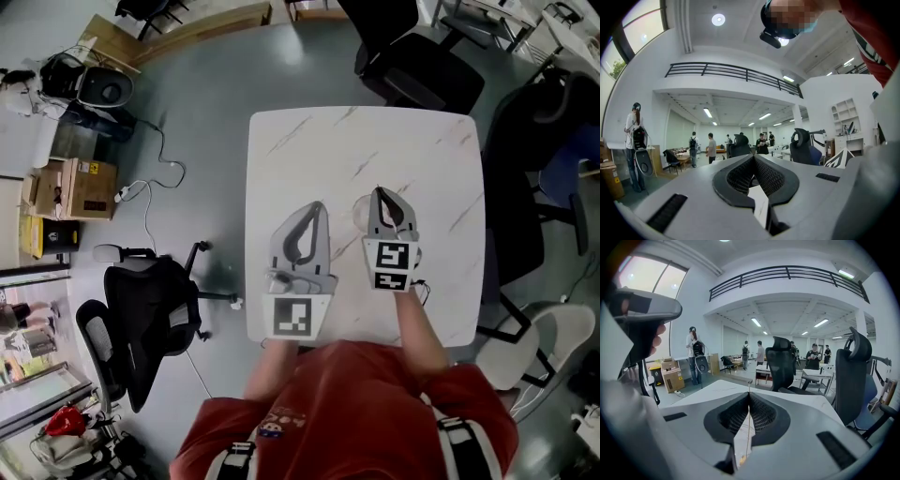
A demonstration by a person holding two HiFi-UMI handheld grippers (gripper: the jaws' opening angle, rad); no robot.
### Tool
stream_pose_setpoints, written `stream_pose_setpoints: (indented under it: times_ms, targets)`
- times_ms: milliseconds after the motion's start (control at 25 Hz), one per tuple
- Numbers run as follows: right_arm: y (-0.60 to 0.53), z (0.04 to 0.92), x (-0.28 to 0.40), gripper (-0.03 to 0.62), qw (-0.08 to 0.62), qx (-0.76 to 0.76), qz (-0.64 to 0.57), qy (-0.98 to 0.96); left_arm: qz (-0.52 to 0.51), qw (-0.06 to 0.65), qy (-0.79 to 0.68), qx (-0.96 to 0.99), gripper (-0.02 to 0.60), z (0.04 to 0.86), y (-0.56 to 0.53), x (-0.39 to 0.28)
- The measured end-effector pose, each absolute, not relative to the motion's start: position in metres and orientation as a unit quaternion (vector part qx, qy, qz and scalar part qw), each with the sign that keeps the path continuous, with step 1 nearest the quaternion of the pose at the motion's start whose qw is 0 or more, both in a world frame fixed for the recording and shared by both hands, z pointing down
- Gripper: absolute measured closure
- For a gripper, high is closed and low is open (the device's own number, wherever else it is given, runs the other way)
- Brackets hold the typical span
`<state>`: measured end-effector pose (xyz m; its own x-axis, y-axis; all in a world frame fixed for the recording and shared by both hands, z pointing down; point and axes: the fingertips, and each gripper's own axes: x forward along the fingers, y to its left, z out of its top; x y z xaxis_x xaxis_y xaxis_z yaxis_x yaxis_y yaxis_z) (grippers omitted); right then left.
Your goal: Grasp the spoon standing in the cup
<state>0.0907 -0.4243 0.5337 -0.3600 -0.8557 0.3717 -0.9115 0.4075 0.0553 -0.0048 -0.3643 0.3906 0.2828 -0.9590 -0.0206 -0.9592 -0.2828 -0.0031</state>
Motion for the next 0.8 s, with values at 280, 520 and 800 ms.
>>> stream_pose_setpoints:
  times_ms: [280,520,800]
  targets:
    - [-0.417,0.515,0.094,0.577,0.16,0.547,0.062,-0.819,0.013,0.016,0.598,-0.801,0.572,0.381,-0.352,-0.006]
    - [-0.41,0.498,0.094,0.577,0.15,0.553,0.048,-0.818,0.021,0.026,0.598,-0.801,0.572,0.369,-0.339,-0.009]
    - [-0.403,0.471,0.098,0.577,0.135,0.562,0.024,-0.815,0.034,0.037,0.596,-0.802,0.572,0.355,-0.326,-0.011]
